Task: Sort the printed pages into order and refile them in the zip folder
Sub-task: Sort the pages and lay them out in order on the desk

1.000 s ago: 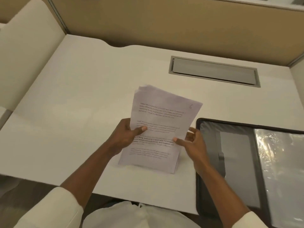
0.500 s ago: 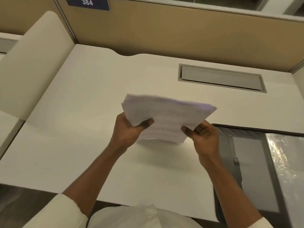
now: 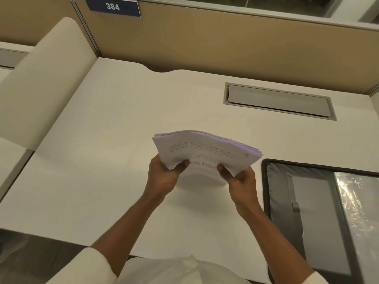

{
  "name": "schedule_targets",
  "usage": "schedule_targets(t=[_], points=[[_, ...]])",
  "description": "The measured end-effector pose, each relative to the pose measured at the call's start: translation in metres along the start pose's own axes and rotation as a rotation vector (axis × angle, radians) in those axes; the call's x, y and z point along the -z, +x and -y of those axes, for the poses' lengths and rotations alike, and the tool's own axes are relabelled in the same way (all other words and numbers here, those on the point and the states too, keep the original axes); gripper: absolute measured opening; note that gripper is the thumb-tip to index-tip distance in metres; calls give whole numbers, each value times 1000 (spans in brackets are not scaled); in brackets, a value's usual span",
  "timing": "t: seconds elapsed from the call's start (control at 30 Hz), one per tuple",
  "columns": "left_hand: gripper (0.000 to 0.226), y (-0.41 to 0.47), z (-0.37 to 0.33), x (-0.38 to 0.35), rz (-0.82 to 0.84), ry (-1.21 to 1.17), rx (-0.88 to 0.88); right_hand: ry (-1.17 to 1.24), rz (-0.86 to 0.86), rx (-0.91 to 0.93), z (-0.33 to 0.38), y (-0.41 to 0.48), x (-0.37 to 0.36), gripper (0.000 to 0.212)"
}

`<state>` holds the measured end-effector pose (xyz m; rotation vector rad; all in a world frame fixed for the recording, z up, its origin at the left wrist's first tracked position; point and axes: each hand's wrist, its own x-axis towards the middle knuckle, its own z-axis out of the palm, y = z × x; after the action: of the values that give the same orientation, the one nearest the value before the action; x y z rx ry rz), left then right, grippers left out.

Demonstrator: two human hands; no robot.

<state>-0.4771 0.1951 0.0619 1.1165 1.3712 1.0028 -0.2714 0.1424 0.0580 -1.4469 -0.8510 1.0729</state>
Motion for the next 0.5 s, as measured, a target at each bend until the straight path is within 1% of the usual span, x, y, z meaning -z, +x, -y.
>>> schedule_targets(t=[0.13, 0.23, 0.37, 0.5], points=[[34, 2, -5, -3, -34, 94, -8, -143, -29, 0, -7, 3, 6, 33], [37, 1, -5, -3, 6, 148, 6, -127, -63, -21, -11, 5, 14, 29], [36, 0, 11, -7, 32, 171, 136, -166, -20, -97, -20, 6, 26, 27], [31, -3, 34, -15, 54, 295, 244, -274, 17, -196, -43, 2, 32, 28]])
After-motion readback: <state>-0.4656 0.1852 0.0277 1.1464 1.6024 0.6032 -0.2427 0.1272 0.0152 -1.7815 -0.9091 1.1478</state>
